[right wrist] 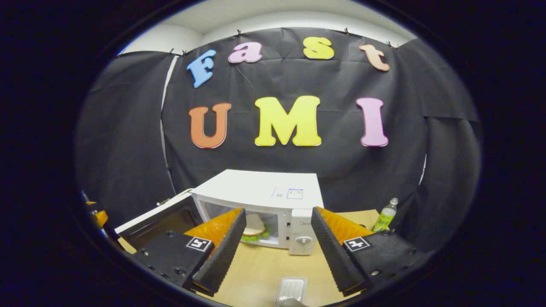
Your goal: Open the microwave oven with the left hand, put the food in, and close the microwave oven.
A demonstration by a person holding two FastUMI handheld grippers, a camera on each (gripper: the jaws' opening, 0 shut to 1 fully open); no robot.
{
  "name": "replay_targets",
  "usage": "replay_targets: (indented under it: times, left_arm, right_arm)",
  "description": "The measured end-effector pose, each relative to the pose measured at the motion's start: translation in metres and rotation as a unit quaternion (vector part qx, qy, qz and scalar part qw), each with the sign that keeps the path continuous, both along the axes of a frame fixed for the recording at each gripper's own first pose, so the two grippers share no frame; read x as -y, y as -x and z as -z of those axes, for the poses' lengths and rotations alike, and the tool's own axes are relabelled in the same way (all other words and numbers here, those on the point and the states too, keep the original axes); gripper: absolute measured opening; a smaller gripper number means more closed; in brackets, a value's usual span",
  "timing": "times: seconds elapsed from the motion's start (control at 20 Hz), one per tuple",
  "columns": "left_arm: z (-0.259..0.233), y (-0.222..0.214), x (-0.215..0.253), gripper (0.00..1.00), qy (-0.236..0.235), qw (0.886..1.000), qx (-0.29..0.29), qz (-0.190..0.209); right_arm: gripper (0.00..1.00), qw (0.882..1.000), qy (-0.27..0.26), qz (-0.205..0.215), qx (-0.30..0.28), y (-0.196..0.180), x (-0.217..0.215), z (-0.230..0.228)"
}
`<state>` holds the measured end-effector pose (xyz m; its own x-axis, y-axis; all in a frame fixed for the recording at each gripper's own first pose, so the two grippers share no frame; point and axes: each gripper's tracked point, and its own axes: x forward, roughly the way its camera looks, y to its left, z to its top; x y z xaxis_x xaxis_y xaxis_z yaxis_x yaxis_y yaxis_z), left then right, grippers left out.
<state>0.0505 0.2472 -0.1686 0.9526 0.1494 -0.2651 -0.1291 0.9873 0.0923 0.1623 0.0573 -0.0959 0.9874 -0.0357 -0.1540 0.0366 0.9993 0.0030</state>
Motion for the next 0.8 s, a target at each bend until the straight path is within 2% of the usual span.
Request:
replay_targets:
  times: [0.2,0.3,0.45,0.5,0.55,0.7,0.75,0.8]
  left_arm:
    - [0.02,-0.013,-0.007,0.96,0.012,1.0,-0.005,-0.001]
    - [0.028,-0.018,-0.015,0.95,0.003,1.0,-0.006,-0.006]
    - [0.042,-0.019,-0.022,0.86,0.009,1.0,-0.018,-0.004]
    - [0.048,-0.02,-0.023,0.74,0.014,1.0,-0.024,-0.002]
    - [0.053,-0.02,-0.02,0.74,0.021,0.999,-0.028,0.005]
    - [0.065,-0.022,-0.02,0.36,0.036,0.999,-0.035,0.011]
    - [0.068,-0.022,-0.022,0.25,0.035,0.999,-0.034,0.007]
    - [0.07,-0.024,-0.028,0.14,0.024,0.999,-0.033,-0.003]
  right_arm:
    - [0.99,1.0,0.019,0.014,0.007,0.027,0.023,-0.025]
    - [0.99,0.999,0.033,0.029,0.01,0.036,0.035,-0.034]
    - [0.99,0.998,0.037,0.04,0.011,0.047,0.038,-0.038]
    - [0.99,0.999,0.032,0.039,0.007,0.048,0.037,-0.036]
    - [0.93,0.999,0.031,0.043,0.006,0.051,0.037,-0.037]
    - [0.93,0.999,0.027,0.044,-0.001,0.059,0.032,-0.036]
    - [0.99,0.998,0.031,0.045,-0.002,0.062,0.031,-0.037]
    - [0.93,0.998,0.039,0.047,-0.001,0.067,0.032,-0.04]
